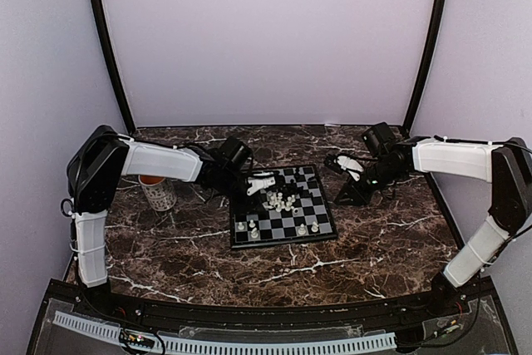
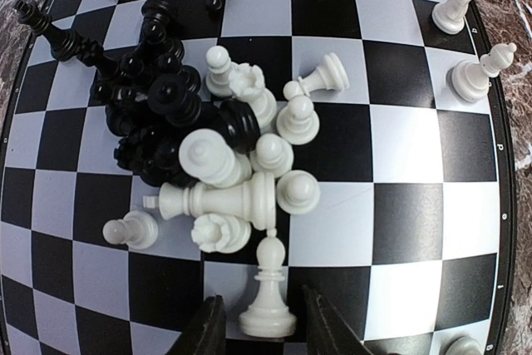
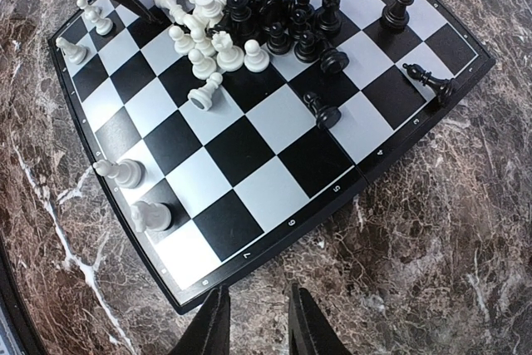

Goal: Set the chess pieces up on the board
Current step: Pick up the bishop from the chessboard.

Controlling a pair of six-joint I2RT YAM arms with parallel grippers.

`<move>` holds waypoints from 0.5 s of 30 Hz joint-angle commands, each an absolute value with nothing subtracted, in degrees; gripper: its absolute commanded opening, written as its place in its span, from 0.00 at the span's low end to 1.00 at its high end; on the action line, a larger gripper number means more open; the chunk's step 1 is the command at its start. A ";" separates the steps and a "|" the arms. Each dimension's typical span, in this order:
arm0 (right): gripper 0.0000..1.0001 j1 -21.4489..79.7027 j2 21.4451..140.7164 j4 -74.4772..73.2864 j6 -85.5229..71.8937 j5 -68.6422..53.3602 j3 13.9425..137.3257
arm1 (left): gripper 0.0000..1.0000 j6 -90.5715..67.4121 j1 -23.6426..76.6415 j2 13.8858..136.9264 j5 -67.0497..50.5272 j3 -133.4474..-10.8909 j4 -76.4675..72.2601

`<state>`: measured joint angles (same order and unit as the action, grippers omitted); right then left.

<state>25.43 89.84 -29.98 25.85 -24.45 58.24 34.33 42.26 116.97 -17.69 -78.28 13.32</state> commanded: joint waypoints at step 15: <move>0.25 25.49 89.11 -30.92 25.44 -26.61 61.17 | 0.23 31.38 41.77 113.99 -18.32 -79.51 17.16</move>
<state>25.45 89.84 -30.17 25.82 -24.60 58.37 32.27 42.22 116.97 -17.96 -78.56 13.80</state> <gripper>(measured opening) 0.255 0.245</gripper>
